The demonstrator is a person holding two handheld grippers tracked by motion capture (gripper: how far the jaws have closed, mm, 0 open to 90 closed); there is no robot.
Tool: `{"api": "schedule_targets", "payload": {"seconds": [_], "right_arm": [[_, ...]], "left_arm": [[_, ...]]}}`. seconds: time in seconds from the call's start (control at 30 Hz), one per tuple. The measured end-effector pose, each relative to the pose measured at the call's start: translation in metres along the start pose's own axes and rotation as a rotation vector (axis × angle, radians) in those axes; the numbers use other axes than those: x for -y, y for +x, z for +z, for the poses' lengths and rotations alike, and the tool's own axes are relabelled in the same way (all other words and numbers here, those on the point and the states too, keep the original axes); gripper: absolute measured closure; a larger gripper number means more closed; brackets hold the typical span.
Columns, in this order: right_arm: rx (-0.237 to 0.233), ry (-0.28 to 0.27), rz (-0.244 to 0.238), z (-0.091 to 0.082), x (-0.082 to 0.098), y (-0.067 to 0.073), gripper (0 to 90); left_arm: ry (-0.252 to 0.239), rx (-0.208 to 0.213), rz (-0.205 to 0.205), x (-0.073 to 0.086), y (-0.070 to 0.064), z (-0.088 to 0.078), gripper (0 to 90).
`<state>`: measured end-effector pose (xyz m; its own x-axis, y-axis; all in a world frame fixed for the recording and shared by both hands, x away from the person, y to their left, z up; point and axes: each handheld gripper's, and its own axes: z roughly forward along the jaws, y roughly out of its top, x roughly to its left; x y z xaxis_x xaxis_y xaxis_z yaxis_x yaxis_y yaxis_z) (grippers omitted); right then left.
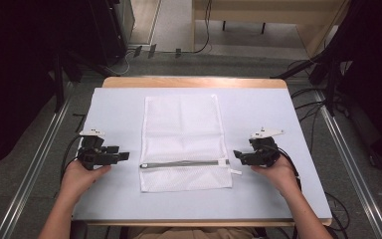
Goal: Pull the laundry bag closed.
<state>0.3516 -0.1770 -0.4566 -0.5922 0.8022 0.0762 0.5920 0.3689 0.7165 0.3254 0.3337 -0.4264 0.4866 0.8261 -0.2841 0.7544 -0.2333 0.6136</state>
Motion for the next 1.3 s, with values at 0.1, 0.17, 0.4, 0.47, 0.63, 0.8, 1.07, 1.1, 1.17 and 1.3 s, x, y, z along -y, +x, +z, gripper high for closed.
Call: {"api": "schedule_targets", "payload": {"seconds": [0.1, 0.17, 0.4, 0.47, 0.63, 0.8, 1.07, 1.1, 1.17, 1.3], "right_arm": [[-0.005, 0.011, 0.0, 0.0, 0.0, 0.0, 27.9], [-0.004, 0.013, 0.0, 0.0, 0.0, 0.0, 28.2], [-0.009, 0.032, -0.001, 0.0, 0.0, 0.001, 30.7], [-0.007, 0.033, -0.007, 0.001, 0.0, 0.002, 31.2], [-0.019, 0.043, -0.003, 0.001, -0.001, 0.004, 33.8], [-0.031, 0.046, -0.014, 0.0, -0.003, 0.009, 35.3], [-0.06, 0.035, -0.043, -0.002, -0.007, 0.021, 37.8], [-0.066, 0.036, -0.045, -0.002, -0.008, 0.023, 38.1], [-0.076, 0.038, -0.043, -0.002, -0.009, 0.025, 39.7], [-0.098, 0.044, -0.052, -0.002, -0.012, 0.029, 41.4]], "left_arm": [[0.003, 0.001, 0.005, 0.0, -0.001, 0.0, 38.2], [0.004, 0.006, 0.0, 0.0, -0.001, 0.001, 38.1], [0.01, 0.012, -0.005, -0.001, -0.002, 0.001, 38.1], [0.011, 0.013, -0.006, -0.001, -0.003, 0.001, 38.1], [0.006, 0.01, 0.007, 0.0, -0.004, 0.001, 36.9], [0.0, 0.02, 0.0, 0.0, -0.005, 0.0, 37.6], [-0.007, 0.033, -0.001, 0.001, -0.008, -0.001, 37.8], [-0.011, 0.031, -0.003, 0.001, -0.008, -0.003, 37.9], [-0.018, 0.036, -0.004, 0.001, -0.008, -0.003, 37.9], [-0.02, 0.038, -0.01, 0.001, -0.008, -0.005, 38.3]]}}
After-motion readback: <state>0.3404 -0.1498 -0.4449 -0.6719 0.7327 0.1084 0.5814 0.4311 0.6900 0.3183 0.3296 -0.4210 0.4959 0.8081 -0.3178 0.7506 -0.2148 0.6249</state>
